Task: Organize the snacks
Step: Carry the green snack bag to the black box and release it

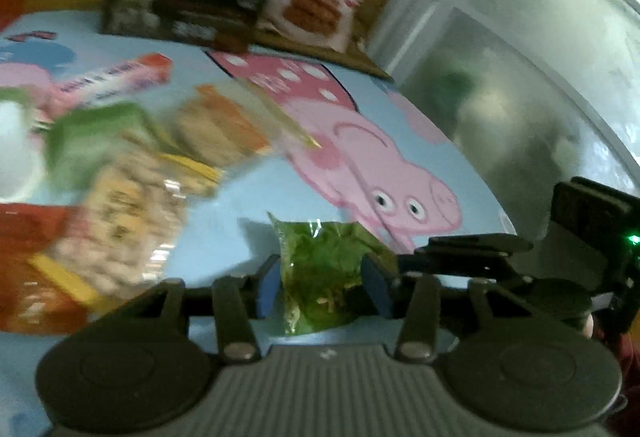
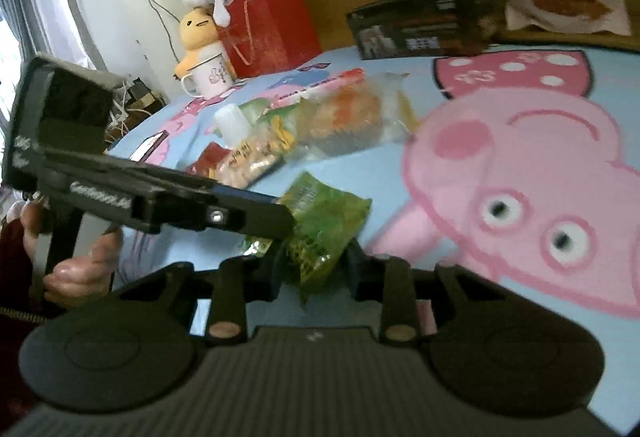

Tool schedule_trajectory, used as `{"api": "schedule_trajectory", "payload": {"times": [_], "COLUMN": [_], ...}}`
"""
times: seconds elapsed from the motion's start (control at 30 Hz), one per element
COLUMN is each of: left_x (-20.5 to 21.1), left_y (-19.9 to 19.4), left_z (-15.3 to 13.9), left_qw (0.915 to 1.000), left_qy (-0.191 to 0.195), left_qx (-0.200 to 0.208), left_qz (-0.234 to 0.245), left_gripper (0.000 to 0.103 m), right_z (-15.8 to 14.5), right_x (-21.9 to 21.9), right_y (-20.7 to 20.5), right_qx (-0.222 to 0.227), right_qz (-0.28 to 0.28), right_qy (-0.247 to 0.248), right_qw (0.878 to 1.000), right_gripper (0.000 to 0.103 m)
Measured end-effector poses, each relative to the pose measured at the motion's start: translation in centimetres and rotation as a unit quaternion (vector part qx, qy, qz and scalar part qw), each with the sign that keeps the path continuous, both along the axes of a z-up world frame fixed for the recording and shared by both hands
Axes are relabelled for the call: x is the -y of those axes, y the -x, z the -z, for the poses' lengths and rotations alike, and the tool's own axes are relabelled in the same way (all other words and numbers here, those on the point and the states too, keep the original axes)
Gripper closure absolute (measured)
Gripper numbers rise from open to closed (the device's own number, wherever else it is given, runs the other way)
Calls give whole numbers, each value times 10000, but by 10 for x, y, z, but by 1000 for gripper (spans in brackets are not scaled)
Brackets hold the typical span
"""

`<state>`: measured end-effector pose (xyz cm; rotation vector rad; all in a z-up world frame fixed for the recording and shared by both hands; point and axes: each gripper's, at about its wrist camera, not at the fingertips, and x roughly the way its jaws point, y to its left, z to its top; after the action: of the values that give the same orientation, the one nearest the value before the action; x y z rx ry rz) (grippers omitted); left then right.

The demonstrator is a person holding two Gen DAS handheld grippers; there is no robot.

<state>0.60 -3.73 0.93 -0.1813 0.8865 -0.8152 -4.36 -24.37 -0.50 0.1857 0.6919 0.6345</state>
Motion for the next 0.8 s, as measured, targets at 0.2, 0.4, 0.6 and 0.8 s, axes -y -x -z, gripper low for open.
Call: {"api": "schedule_trajectory", "payload": {"times": [0.2,0.4,0.6,0.8], "left_x": [12,12,4,-3], "left_y": [-4,-7,-20,-41], "left_z": [-1,3,-2,-37], "left_qw": [9999,9996,9986,9989], "left_qy": [23,105,310,353], "left_qx": [-98,-249,-421,18], "left_qz": [113,71,-105,-318], "left_gripper": [50,75,85,84], "right_z": [1,12,10,-13], "right_x": [0,-27,-14,-12], "right_y": [21,28,-2,-39], "right_qx": [497,1300,1002,771], "right_qz": [-27,-211,129,177], "right_qy": [541,1201,537,-299], "right_qw": [9973,9840,9934,9964], "right_gripper": [46,59,77,78]}}
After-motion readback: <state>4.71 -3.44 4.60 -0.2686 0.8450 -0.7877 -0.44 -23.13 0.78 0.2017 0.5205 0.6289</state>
